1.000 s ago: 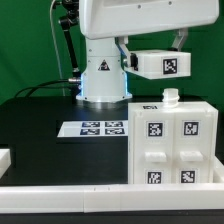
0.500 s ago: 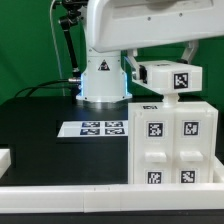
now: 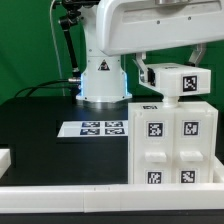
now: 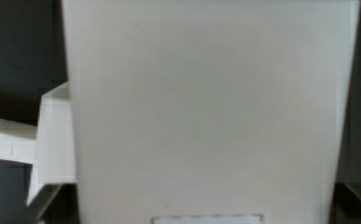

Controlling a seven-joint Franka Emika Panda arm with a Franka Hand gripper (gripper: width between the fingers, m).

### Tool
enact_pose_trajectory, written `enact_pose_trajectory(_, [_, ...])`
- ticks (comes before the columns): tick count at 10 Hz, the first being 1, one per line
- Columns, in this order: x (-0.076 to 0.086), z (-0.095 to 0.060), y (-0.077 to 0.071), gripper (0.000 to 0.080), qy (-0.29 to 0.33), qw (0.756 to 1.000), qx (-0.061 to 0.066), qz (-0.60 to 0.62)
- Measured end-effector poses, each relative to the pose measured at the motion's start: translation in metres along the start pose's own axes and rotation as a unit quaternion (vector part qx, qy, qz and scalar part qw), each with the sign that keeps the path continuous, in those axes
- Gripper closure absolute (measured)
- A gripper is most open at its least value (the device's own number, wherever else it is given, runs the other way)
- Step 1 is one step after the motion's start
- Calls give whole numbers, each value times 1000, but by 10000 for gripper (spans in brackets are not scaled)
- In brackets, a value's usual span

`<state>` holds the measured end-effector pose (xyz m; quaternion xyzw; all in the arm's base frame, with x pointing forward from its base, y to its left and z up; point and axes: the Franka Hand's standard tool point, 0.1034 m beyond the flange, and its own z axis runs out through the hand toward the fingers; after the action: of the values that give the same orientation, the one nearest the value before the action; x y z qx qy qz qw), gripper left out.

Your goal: Assemble cabinet

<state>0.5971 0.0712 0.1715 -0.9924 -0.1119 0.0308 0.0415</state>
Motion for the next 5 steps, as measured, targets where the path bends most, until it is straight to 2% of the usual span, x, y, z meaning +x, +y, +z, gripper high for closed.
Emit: enact_pose_trajectory(5, [8, 2, 4, 239, 5, 1000, -1, -13])
